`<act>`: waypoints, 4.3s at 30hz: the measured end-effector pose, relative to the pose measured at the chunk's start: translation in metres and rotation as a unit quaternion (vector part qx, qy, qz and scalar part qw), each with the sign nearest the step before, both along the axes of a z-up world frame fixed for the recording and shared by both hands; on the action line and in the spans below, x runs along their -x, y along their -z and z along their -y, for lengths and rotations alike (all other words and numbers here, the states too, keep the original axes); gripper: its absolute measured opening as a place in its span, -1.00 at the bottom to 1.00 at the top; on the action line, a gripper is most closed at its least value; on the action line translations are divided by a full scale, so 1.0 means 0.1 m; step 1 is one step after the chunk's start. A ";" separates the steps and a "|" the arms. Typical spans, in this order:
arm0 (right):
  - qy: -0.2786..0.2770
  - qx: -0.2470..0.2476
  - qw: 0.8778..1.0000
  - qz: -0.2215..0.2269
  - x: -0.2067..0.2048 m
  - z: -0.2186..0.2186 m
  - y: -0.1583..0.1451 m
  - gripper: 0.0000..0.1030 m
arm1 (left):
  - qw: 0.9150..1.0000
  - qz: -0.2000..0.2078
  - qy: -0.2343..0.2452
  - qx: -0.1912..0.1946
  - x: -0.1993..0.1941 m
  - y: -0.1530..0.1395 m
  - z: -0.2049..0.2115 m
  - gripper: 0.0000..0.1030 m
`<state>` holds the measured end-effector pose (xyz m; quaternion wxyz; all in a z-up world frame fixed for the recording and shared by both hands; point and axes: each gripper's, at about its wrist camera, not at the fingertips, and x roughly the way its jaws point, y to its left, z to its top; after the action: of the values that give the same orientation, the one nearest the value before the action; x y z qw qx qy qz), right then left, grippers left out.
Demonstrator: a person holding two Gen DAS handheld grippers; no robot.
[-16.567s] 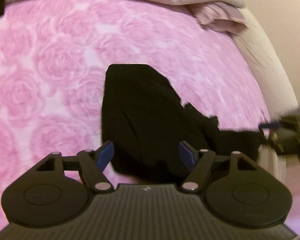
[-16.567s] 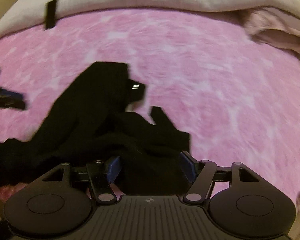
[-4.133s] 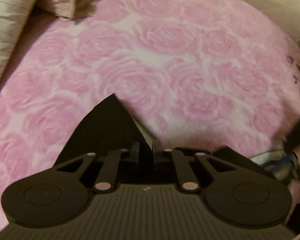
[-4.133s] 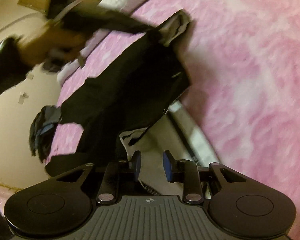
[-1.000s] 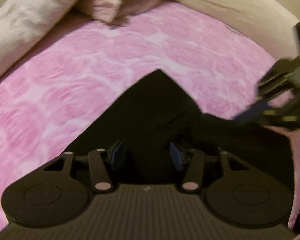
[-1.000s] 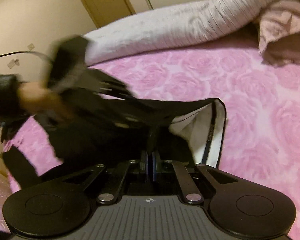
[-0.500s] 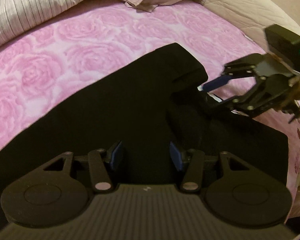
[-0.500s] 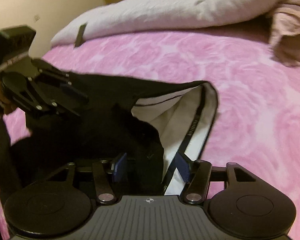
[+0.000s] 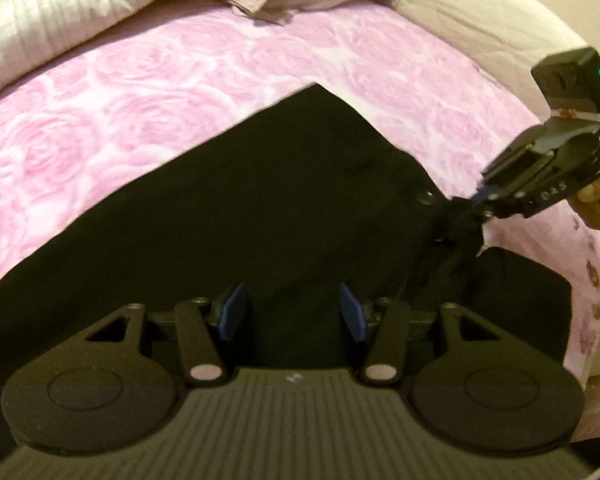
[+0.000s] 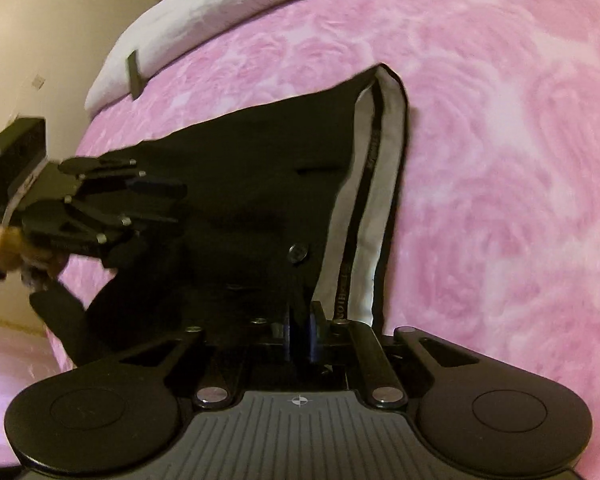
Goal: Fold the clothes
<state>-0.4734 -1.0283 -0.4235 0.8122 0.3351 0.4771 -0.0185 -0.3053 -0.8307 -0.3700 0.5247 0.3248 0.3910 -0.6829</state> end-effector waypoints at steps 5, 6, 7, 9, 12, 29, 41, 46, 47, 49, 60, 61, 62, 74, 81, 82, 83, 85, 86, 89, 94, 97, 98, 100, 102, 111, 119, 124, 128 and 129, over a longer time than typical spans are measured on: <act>0.039 0.040 0.998 0.008 -0.03 0.01 0.02 -0.02 | 1.000 0.024 0.013 -0.001 0.13 0.01 0.01 -0.08; 0.042 0.044 0.998 0.011 0.02 -0.01 -0.01 0.01 | 1.000 0.023 0.012 0.001 0.12 -0.02 -0.02 -0.08; 0.041 0.043 0.998 0.015 0.10 -0.03 -0.04 0.02 | 1.000 0.023 0.011 0.004 0.11 -0.04 -0.05 -0.08; 0.041 0.042 0.998 0.022 0.24 -0.08 -0.09 0.04 | 1.000 0.022 0.004 0.006 0.08 -0.05 -0.10 -0.08; 0.024 0.056 0.998 0.023 0.27 -0.19 -0.08 0.04 | 1.000 0.016 -0.012 0.002 0.04 0.00 -0.13 -0.08; -0.016 0.139 0.989 0.053 0.03 -0.36 -0.51 -0.99 | 0.997 0.034 -0.073 0.010 -0.24 -0.24 -0.80 -0.08; 0.002 0.183 0.983 -0.027 -0.13 -0.35 -0.10 -0.63 | 0.971 0.073 -0.223 -0.035 -0.85 -0.50 -2.20 -0.08; 0.005 0.257 0.965 -0.041 -0.15 -0.74 -0.44 -0.08 | 0.956 0.093 -0.272 -0.064 -0.99 -0.61 -2.96 -0.02; 0.005 0.257 0.966 -0.040 -0.17 -0.84 -0.51 -0.05 | 0.953 0.095 -0.280 -0.070 -1.02 -0.62 -3.12 -0.01; 0.007 0.246 0.968 -0.039 -0.20 -1.06 -0.63 -0.02 | 0.947 0.103 -0.293 -0.083 -1.08 -0.64 -3.43 0.01; -0.022 0.187 0.980 -0.059 -0.47 -2.63 -0.93 0.06 | 0.932 0.158 -0.295 -0.137 -1.55 -0.63 -5.19 0.02; -0.030 0.183 0.981 -0.059 -0.51 -2.75 -0.94 0.06 | 0.930 0.164 -0.299 -0.140 -1.63 -0.66 -5.32 0.02; -0.041 0.181 0.981 -0.058 -0.57 -2.87 -0.94 0.06 | 0.927 0.171 -0.302 -0.143 -1.71 -0.68 -5.44 0.02; -0.159 0.190 0.969 -0.024 -1.26 -3.91 -0.79 0.06 | 0.919 0.249 -0.256 -0.170 -2.73 -0.62 -6.22 0.01; -0.098 0.226 0.967 -0.064 -1.47 -4.33 -0.73 0.06 | 0.949 0.220 -0.154 -0.167 -3.55 -0.31 -6.41 0.00; -0.072 0.227 0.968 -0.079 -1.47 -4.38 -0.70 0.06 | 0.953 0.210 -0.142 -0.163 -3.68 -0.27 -6.42 0.00; -0.043 0.221 0.969 -0.096 -1.46 -4.43 -0.65 0.06 | 0.958 0.201 -0.130 -0.159 -3.80 -0.23 -6.43 0.00; 0.007 0.206 0.970 -0.130 -1.43 -4.55 -0.55 0.06 | 0.965 0.185 -0.111 -0.148 -4.02 -0.20 -6.45 0.00; 0.026 0.200 0.969 -0.145 -1.41 -4.62 -0.49 0.06 | 0.969 0.171 -0.104 -0.143 -4.12 -0.19 -6.46 0.00; 0.055 0.201 0.961 -0.183 -1.39 -4.80 -0.37 0.06 | 0.977 0.146 -0.070 -0.137 -4.32 -0.11 -6.45 0.05; 0.018 0.238 0.952 -0.192 -1.56 -4.98 -0.33 0.06 | 0.983 0.106 -0.022 -0.151 -4.42 0.08 -6.36 -0.06; -0.023 0.267 0.947 -0.178 -1.71 -5.01 -0.33 0.06 | 0.983 0.085 0.000 -0.162 -4.41 0.07 -6.31 -0.59; -0.037 0.275 0.945 -0.173 -1.77 -5.02 -0.32 0.06 | 0.983 0.086 0.005 -0.163 -4.40 0.04 -6.30 -0.78; -0.066 0.289 0.941 -0.163 -1.89 -5.05 -0.31 0.06 | 0.983 0.087 0.011 -0.160 -4.40 -0.08 -6.32 -0.99; -0.101 0.304 0.935 -0.153 -2.01 -5.08 -0.26 0.06 | 0.986 0.086 0.006 -0.144 -4.41 -0.29 -6.36 -0.99; -0.145 0.341 0.919 -0.134 -2.01 -5.08 -0.19 0.06 | 0.991 0.104 -0.067 -0.053 -4.34 -1.35 -6.69 -0.96; -0.155 0.379 0.901 -0.142 -1.97 -5.22 -0.06 0.06 | 0.986 0.079 -0.103 -0.104 -4.26 -1.03 -6.82 -0.96; -0.151 0.370 0.906 -0.142 -2.03 -5.25 -0.03 0.06 | 0.987 0.083 -0.122 -0.068 -4.62 -1.10 -6.56 -0.95; -0.125 0.357 0.913 -0.150 -2.02 -5.24 -0.05 0.06 | 0.980 0.076 -0.153 -0.098 -4.90 -0.86 -6.42 -0.78; -0.123 0.354 0.914 -0.155 -2.02 -5.26 -0.05 0.06 | 0.976 0.080 -0.164 -0.116 -4.97 -0.75 -6.40 -0.71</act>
<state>-0.2717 -0.5025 -0.4186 0.7896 -0.0429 0.5964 -0.1377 0.1916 -0.1903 -0.2949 0.6177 0.3685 0.4721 -0.5097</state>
